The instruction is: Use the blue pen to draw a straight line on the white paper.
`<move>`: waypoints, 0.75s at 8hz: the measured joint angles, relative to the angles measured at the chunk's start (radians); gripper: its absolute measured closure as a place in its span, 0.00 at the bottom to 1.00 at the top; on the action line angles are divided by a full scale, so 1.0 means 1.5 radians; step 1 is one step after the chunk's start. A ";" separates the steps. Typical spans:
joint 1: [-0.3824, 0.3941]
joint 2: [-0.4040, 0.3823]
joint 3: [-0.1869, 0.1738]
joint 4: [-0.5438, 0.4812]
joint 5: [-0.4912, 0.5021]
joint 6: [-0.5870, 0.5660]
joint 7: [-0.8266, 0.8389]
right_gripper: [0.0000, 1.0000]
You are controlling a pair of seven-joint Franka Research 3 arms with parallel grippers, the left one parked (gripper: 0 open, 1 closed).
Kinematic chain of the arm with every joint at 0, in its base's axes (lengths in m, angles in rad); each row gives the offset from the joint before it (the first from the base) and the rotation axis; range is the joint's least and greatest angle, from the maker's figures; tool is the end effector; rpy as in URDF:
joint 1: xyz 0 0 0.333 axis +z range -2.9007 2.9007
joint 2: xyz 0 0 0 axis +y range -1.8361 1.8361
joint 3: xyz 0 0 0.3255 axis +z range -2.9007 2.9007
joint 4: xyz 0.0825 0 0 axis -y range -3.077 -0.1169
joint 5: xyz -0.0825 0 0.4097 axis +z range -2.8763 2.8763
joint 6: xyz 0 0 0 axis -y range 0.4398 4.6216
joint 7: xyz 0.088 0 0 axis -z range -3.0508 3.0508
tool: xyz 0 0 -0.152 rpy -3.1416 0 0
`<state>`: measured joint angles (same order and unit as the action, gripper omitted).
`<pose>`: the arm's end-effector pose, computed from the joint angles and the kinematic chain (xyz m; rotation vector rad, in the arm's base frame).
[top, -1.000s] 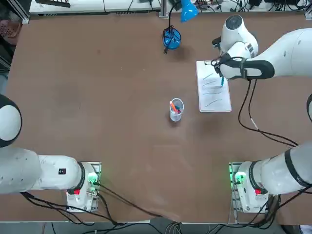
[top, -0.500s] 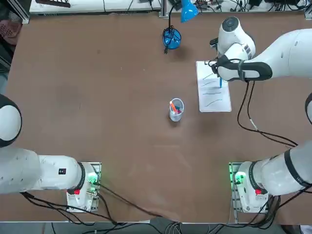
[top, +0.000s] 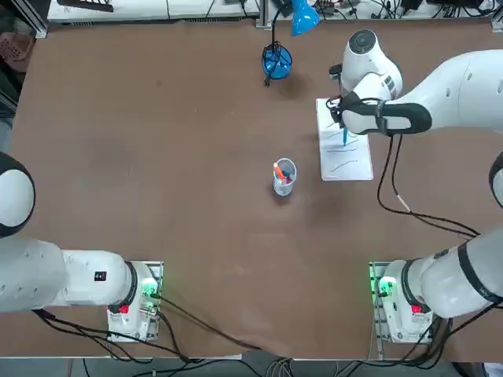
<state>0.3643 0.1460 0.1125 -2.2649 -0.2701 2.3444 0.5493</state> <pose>0.4877 0.2388 0.2369 2.9561 0.1810 0.0419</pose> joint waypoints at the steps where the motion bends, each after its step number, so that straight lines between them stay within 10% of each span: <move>1: 0.007 0.000 0.001 0.001 0.014 0.000 0.003 0.78; 6: 0.049 0.001 0.004 0.003 0.037 0.003 0.074 0.78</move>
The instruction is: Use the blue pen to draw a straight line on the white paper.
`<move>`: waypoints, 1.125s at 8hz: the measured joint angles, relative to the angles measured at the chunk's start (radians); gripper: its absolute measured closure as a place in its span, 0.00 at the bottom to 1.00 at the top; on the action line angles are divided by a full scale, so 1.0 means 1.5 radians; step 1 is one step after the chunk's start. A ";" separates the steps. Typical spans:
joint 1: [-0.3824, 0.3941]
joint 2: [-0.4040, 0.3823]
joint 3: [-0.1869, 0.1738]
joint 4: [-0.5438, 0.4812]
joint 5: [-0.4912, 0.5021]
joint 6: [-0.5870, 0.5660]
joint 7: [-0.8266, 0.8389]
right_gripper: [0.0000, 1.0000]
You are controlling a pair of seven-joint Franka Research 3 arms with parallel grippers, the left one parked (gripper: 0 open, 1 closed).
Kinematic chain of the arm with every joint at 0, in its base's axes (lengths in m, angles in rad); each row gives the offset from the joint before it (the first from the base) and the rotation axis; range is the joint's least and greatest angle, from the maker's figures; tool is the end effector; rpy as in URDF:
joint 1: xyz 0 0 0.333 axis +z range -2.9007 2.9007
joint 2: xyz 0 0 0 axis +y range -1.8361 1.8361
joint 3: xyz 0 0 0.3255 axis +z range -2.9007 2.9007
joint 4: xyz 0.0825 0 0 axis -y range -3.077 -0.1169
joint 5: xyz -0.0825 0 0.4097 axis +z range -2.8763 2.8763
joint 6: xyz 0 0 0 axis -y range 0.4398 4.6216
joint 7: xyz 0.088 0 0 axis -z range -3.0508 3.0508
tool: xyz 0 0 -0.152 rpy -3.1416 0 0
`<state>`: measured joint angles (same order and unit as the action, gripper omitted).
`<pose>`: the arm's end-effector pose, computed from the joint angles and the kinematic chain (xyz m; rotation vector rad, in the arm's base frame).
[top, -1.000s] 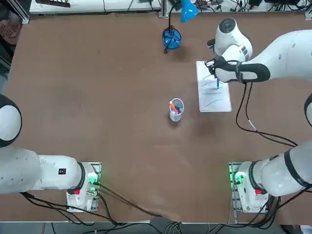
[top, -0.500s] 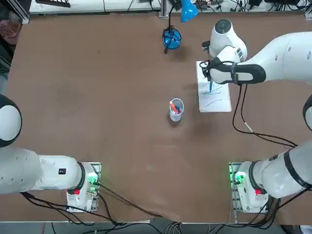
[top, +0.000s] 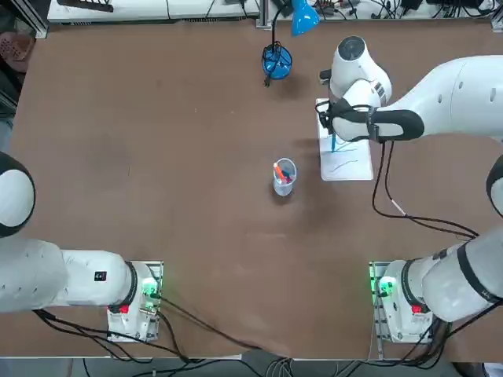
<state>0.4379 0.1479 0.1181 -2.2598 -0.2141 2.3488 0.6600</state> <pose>0.4676 0.2801 0.2380 3.0010 0.0752 0.0427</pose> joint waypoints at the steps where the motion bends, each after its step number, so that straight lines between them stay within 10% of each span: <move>1: 0.003 0.000 0.004 0.005 0.024 0.001 0.000 0.78; 5: 0.001 -0.042 0.002 0.104 0.039 -0.185 -0.021 0.78; 9: -0.052 -0.115 -0.070 0.238 0.051 -0.349 -0.230 0.78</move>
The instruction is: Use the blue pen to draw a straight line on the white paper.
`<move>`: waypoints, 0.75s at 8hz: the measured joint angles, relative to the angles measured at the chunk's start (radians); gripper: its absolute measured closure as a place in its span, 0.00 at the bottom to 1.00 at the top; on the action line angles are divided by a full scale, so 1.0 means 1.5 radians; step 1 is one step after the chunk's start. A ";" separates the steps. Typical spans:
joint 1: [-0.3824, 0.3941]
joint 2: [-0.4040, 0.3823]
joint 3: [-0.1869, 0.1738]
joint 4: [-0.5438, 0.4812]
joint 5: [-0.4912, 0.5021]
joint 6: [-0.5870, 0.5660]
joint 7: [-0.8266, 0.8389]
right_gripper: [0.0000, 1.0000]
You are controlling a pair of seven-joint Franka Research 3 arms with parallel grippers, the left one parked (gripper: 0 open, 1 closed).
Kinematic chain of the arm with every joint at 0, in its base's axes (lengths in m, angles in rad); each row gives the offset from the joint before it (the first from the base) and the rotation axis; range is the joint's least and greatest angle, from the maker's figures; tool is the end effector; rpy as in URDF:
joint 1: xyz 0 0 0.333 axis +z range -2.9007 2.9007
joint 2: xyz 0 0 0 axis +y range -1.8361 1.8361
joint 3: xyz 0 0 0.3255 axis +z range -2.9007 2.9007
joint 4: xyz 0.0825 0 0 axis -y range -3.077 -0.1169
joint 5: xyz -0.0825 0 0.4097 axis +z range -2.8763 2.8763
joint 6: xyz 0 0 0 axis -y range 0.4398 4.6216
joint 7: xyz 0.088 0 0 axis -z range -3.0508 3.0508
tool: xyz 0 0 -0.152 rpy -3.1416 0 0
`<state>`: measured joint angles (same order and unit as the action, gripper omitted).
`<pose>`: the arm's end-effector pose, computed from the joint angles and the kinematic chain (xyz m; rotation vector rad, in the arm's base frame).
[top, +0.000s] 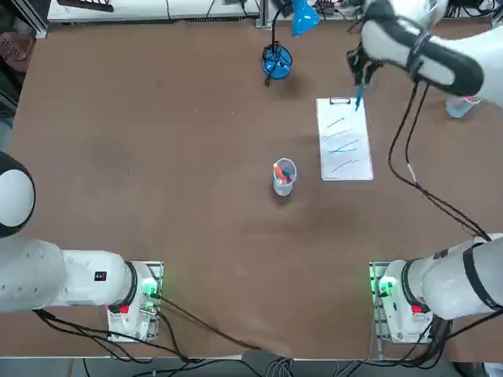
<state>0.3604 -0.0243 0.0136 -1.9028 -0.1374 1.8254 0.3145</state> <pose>0.5370 0.1924 0.4596 2.9955 0.1464 -0.0079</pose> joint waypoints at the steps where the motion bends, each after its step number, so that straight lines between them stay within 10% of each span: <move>1: -0.016 0.001 -0.027 0.041 0.002 -0.034 -0.069 0.78; 6: -0.061 0.005 -0.097 0.143 0.025 -0.107 -0.220 0.78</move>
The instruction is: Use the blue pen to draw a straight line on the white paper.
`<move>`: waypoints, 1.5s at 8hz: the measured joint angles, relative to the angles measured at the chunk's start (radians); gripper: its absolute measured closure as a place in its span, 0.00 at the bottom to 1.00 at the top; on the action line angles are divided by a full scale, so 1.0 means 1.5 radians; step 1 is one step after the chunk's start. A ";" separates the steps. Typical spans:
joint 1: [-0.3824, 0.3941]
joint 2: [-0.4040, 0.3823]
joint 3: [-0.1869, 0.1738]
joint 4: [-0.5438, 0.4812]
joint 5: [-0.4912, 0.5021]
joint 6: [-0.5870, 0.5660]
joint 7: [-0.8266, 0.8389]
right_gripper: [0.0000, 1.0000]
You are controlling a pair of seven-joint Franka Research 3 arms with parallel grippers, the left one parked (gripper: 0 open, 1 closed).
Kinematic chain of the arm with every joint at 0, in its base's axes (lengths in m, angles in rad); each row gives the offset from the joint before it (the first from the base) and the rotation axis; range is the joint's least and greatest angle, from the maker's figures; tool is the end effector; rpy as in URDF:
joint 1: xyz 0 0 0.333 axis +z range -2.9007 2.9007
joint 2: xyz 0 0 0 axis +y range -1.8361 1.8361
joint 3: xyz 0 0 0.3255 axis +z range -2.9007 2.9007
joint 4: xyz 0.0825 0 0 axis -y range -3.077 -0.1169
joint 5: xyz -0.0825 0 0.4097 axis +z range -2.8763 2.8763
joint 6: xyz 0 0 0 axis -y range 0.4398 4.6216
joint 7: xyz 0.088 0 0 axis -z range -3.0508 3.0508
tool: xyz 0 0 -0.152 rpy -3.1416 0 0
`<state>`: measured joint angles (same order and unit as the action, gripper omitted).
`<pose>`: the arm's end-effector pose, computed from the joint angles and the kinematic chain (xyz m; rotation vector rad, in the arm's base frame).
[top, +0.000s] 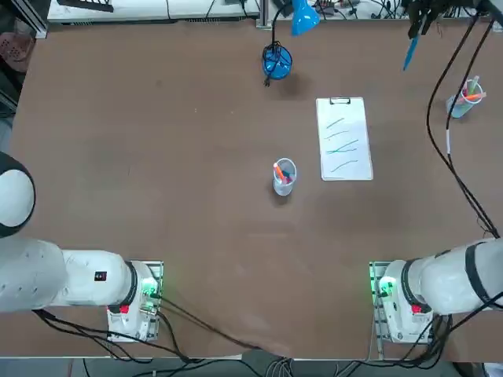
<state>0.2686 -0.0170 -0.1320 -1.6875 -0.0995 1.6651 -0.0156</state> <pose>0.5767 0.0645 0.5493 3.0347 0.2462 0.0005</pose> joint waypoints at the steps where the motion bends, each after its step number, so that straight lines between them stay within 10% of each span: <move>1: -0.011 0.003 0.000 0.000 0.000 -0.002 -0.019 0.78; 12: -0.216 0.230 -0.008 0.064 -0.316 0.142 -0.192 0.78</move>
<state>-0.0561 0.3273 -0.1433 -1.5920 -0.5730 1.8784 -0.3031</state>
